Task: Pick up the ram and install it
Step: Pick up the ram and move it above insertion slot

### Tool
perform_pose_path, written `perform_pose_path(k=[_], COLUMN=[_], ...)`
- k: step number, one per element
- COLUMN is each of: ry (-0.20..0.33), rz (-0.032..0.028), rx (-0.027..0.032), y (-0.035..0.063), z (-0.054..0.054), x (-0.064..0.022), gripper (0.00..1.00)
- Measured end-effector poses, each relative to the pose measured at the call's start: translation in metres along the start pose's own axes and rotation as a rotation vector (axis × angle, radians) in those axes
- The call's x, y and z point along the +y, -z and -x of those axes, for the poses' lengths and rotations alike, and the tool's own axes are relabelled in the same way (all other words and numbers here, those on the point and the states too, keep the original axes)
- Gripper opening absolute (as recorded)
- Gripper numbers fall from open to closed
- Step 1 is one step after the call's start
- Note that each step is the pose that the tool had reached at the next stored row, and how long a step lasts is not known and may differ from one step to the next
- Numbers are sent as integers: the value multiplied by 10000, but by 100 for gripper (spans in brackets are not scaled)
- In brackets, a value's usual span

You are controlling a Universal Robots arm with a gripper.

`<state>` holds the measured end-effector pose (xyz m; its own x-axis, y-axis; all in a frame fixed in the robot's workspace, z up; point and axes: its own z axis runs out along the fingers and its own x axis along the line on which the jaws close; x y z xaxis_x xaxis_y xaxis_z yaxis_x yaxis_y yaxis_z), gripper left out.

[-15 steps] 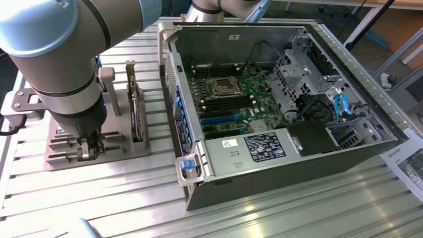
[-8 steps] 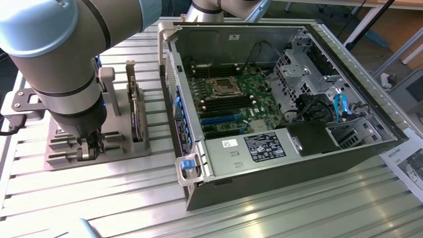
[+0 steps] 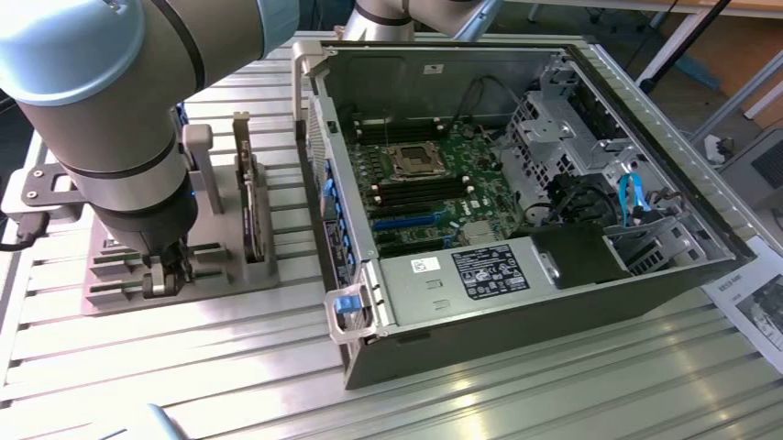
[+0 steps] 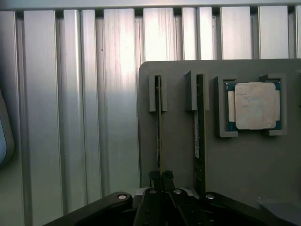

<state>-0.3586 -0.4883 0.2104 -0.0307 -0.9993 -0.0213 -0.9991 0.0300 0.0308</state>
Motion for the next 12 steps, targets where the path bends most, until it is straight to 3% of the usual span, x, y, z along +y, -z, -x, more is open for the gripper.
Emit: perform_pose_path(k=[12], ry=[10], rz=[0], rx=[0], y=[37], z=[1], x=[1], gripper=[12])
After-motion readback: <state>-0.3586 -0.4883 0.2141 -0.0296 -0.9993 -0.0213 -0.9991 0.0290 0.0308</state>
